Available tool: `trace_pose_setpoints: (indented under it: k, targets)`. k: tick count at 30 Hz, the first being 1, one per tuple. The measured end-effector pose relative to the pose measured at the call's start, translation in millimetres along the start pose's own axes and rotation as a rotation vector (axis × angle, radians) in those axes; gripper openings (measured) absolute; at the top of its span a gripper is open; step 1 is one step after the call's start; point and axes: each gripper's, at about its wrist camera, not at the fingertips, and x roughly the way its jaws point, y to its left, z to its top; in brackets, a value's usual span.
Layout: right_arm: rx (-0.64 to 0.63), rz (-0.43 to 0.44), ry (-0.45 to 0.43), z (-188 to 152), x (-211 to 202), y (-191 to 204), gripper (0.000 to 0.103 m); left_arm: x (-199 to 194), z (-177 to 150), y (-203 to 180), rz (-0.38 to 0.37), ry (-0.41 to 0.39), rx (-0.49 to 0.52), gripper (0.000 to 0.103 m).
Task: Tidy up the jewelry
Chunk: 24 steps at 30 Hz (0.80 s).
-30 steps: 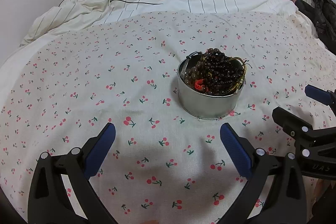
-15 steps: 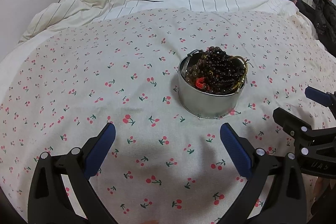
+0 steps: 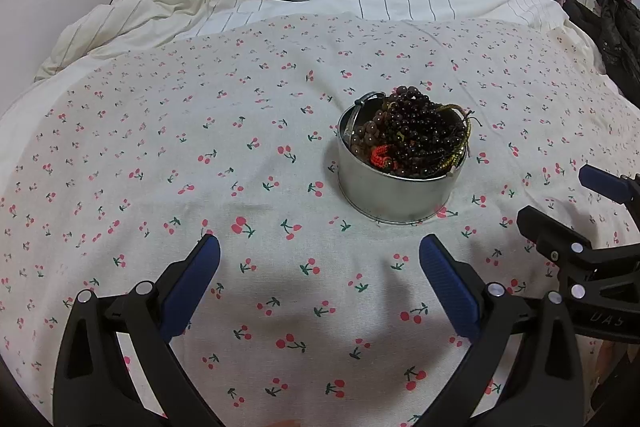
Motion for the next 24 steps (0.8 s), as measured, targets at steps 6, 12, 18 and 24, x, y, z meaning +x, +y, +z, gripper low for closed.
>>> trace_pose_setpoints:
  k: [6,12,18,24]
  targets:
    - [0.004,0.001,-0.004,-0.5,0.7,0.6,0.096,0.3,-0.4,-0.8,0.0,0.0,-0.001,0.096]
    - [0.005,0.0,-0.006,-0.3,0.3,-0.6,0.096,0.0,-0.6,-1.5,-0.004,0.001,-0.006,0.096]
    - [0.006,0.002,-0.005,0.3,-0.4,-1.8,0.096,-0.7,0.8,-2.4,-0.002,0.002,-0.01,0.096]
    - [0.005,0.001,-0.002,-0.3,-0.8,-2.0,0.096,2.6,3.2,-5.6,0.018,0.031,0.013,0.096]
